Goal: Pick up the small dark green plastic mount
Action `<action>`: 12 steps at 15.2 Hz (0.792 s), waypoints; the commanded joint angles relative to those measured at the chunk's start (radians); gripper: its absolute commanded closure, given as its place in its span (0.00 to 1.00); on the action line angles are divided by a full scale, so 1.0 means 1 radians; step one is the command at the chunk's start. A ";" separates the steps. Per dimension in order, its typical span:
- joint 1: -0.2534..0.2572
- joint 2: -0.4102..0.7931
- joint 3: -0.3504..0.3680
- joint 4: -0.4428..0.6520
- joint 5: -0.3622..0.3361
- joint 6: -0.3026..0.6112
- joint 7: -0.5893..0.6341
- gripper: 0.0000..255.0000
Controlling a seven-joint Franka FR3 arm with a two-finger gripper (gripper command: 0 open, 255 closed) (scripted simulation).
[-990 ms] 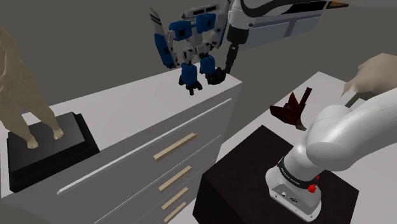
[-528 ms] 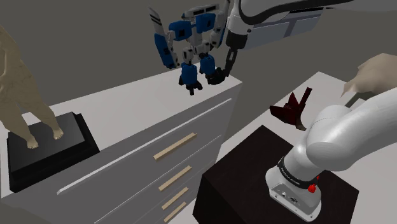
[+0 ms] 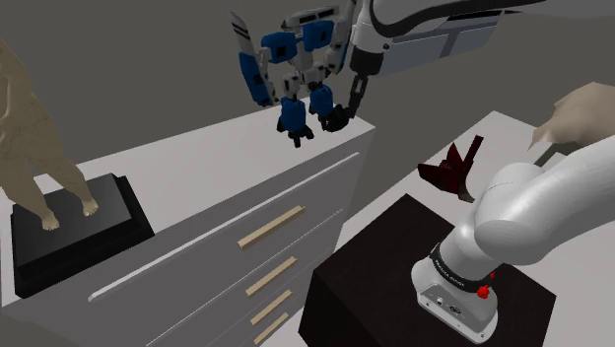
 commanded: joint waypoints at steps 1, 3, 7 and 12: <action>0.001 -0.001 0.001 0.017 0.001 -0.020 0.000 1.00; 0.001 -0.004 0.002 0.042 0.001 -0.047 0.001 1.00; 0.002 -0.007 0.004 0.093 0.002 -0.102 0.002 1.00; 0.003 -0.006 0.006 0.161 0.003 -0.169 0.004 1.00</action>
